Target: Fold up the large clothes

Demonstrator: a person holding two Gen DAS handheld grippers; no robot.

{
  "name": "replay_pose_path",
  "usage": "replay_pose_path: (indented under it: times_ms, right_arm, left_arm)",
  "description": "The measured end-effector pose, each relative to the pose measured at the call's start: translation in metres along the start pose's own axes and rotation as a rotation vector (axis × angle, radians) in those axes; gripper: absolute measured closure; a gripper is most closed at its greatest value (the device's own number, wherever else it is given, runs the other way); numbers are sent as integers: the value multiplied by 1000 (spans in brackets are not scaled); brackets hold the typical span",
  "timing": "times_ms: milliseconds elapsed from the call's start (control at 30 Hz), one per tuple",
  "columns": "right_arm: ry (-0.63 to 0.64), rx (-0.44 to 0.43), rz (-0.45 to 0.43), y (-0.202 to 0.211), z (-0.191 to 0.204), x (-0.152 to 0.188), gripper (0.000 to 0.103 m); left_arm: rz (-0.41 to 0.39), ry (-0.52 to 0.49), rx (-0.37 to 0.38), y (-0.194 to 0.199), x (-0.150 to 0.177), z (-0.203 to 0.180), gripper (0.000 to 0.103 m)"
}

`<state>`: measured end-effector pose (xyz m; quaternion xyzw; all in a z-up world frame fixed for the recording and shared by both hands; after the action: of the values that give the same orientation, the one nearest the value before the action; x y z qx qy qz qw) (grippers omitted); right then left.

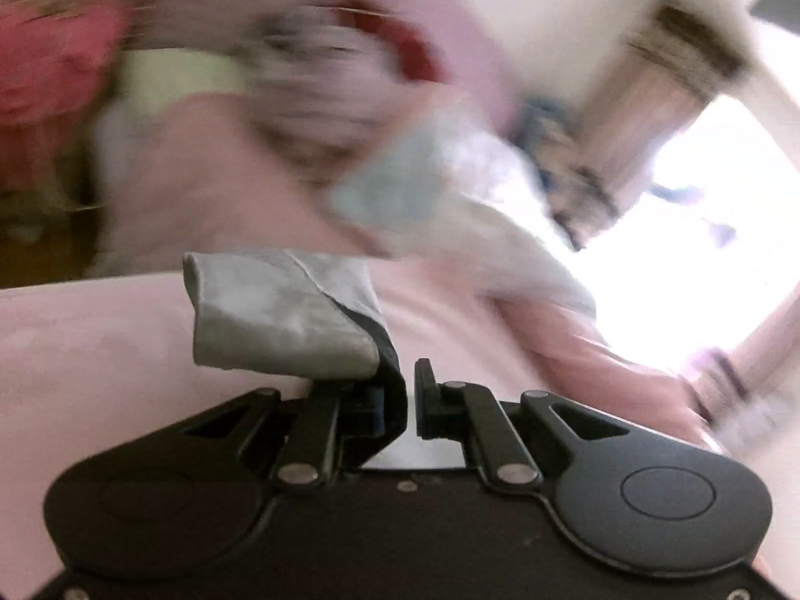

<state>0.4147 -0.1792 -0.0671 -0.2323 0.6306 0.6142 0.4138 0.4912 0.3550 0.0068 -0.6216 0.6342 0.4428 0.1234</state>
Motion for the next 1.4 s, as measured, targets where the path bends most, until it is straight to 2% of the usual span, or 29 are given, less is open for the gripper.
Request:
replay_pose_path:
  times_ms: [167,333,400,433,467,533,600,700,833,933,967,1033,1200,1333,1400]
  right_arm:
    - [-23,28,-18,11,-27,-3,0]
    - [-74,81,-49,22,-59,-13,0]
    - [-95,94,-60,24,-68,-18,0]
    - [-105,95,-68,23,-71,-20,0]
    - [-108,91,-72,22,-73,-22,0]
    - [-102,55,-59,13,-74,-25,0]
    - [-112,-17,-23,-2,-72,-27,0]
    - [-187,-157,36,-31,-65,-31,0]
    - [-320,-365,145,-80,-43,-40,10]
    - [-471,-384,238,-114,-36,-37,10]
    - [-511,-366,261,-120,-36,-33,11]
    - [-548,-353,242,-123,-36,-31,13]
    - [-635,-266,220,-116,-45,-23,17]
    - [-682,-365,254,-125,-40,-22,15]
    - [-713,-405,242,-134,-37,-30,16]
  left_arm:
    - [94,-167,278,-7,47,-150,96]
    - [249,-275,570,-13,133,-297,94]
    - [299,-316,644,-17,174,-342,71]
    - [330,-353,672,-20,194,-360,40]
    - [355,-382,676,-23,208,-370,36]
    - [369,-414,659,-27,218,-371,36]
    - [345,-418,645,-31,206,-355,36]
    - [263,-450,500,-40,165,-304,36]
    - [160,-545,293,-46,121,-223,36]
    - [150,-618,184,-50,117,-171,35]
    - [168,-629,178,-51,125,-163,35]
    - [215,-655,183,-57,140,-147,35]
    - [293,-744,185,-79,184,-135,35]
    - [313,-757,198,-110,197,-137,35]
    - [316,-760,196,-105,212,-132,35]
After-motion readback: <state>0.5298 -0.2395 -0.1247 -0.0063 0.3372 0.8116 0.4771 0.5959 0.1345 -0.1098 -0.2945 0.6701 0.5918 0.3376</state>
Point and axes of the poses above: each gripper's, at about its wrist camera, not at the fingertips, and y roughly against the way its jaws point, z to its left, x to its underside, the point moved 8 cm from there along -y, roughly the way its jaws point, and after that the axes turned 4 degrees about -y, right-handed, at the moved point
